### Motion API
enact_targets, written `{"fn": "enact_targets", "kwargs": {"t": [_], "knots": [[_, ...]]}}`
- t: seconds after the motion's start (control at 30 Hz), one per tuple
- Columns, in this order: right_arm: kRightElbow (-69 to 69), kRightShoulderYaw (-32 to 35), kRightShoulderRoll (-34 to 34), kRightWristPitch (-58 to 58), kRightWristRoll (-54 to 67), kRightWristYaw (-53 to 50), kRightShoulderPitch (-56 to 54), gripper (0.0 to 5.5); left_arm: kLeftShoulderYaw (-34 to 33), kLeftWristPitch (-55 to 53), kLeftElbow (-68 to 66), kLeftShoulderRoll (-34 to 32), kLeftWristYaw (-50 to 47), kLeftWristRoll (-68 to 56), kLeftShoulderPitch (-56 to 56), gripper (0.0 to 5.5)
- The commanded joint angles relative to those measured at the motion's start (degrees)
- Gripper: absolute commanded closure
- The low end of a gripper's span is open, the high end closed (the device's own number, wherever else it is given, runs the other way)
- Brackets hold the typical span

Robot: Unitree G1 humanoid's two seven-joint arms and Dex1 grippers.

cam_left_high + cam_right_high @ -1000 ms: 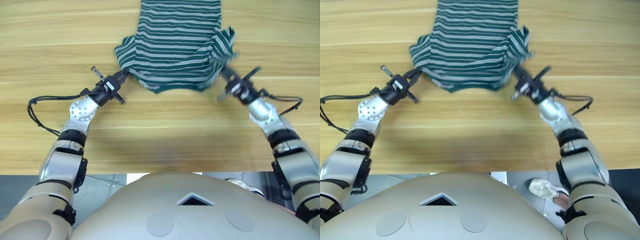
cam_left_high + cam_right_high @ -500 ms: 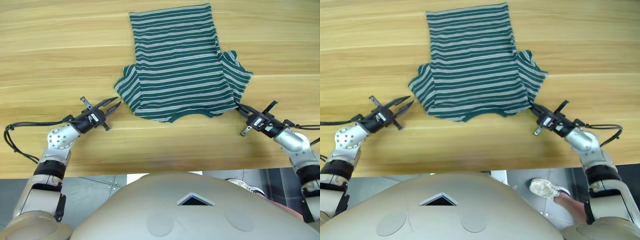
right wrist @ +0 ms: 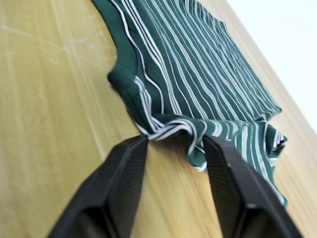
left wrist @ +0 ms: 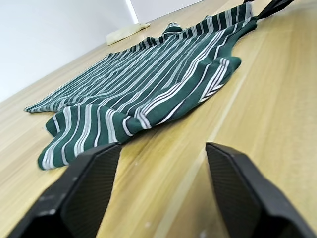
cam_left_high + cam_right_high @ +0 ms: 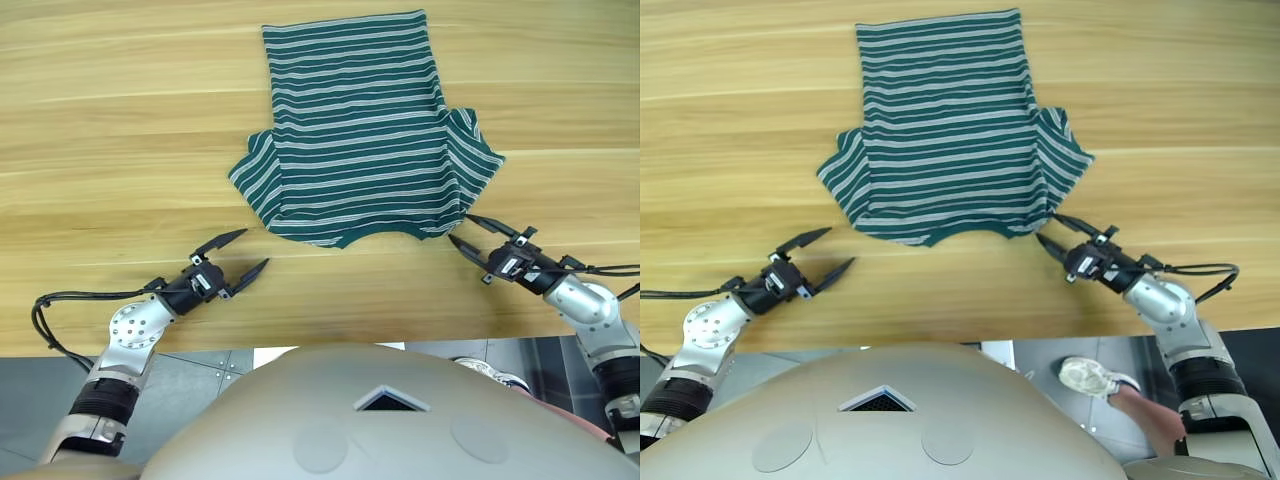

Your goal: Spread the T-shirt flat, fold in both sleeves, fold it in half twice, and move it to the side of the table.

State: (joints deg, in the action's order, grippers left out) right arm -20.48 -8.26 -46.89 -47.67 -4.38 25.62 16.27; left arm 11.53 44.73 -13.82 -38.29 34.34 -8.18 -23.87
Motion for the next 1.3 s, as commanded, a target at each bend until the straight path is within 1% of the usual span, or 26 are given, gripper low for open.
{"fn": "enact_targets", "kwargs": {"t": [0.03,0.07,0.13,0.17,0.2,0.27,0.43,0.5,0.57,0.67,0.73,0.87,1.0,1.07,1.2,1.3], "knots": [[0.17,2.70,-1.14,1.40,0.38,0.96,0.79,3.16,-3.23,-3.57,1.32,3.83,-4.45,2.08,2.40,2.06],[1.55,2.98,-0.86,1.00,2.31,1.80,0.97,3.16,-4.21,-5.70,1.80,5.91,-7.63,3.88,4.94,2.06],[5.31,2.50,0.14,0.33,6.71,4.00,0.85,3.16,-3.63,-9.82,3.48,10.39,-11.84,8.18,10.84,2.06],[6.99,2.21,0.69,0.10,8.57,4.85,0.68,3.16,-1.71,-12.68,3.74,13.06,-12.41,9.78,13.83,2.06],[8.09,2.05,1.17,0.17,9.99,5.65,0.26,3.16,0.47,-13.32,3.58,14.27,-13.34,14.85,16.06,2.06],[9.39,2.53,1.74,0.58,12.74,7.18,-0.34,3.16,4.63,-14.35,3.17,16.49,-13.51,21.05,19.19,2.06],[9.26,3.94,2.56,1.12,15.06,9.35,-1.25,3.16,12.04,-14.53,2.05,19.48,-11.79,27.30,21.50,2.06],[8.90,4.11,3.26,1.59,14.72,9.76,-2.35,3.16,15.41,-14.03,-0.64,19.21,-10.08,30.08,21.97,2.06],[8.22,4.76,3.98,2.17,13.62,9.44,-3.58,3.16,16.90,-13.58,-2.25,17.01,-7.81,30.50,21.04,2.06],[6.92,5.20,4.88,2.85,11.38,8.77,-5.58,3.16,16.16,-12.95,-2.70,12.10,-6.51,29.94,17.96,2.06],[4.33,6.67,6.13,3.80,7.84,5.40,-8.63,3.16,14.82,-12.97,-2.91,8.94,-6.62,29.34,15.92,2.06],[1.45,9.05,7.73,4.85,3.99,0.86,-12.97,3.16,13.52,-12.45,-0.84,6.11,-6.17,25.93,11.46,2.06],[-3.88,5.88,8.58,3.99,-5.71,-2.16,-14.29,3.16,13.66,-12.16,-1.77,6.32,-6.99,25.73,11.77,2.06],[-5.77,4.95,9.64,3.85,-8.49,-3.96,-14.98,3.16,13.93,-11.71,-1.87,6.81,-7.16,25.61,12.22,2.06],[-6.35,4.22,11.48,3.08,-10.33,-6.41,-16.22,3.16,14.52,-9.75,0.62,8.16,-7.18,24.12,12.11,2.06],[-6.23,4.66,11.96,2.82,-10.51,-8.22,-17.25,3.16,11.90,-9.54,5.21,9.16,-9.40,22.14,12.13,2.06]]}}
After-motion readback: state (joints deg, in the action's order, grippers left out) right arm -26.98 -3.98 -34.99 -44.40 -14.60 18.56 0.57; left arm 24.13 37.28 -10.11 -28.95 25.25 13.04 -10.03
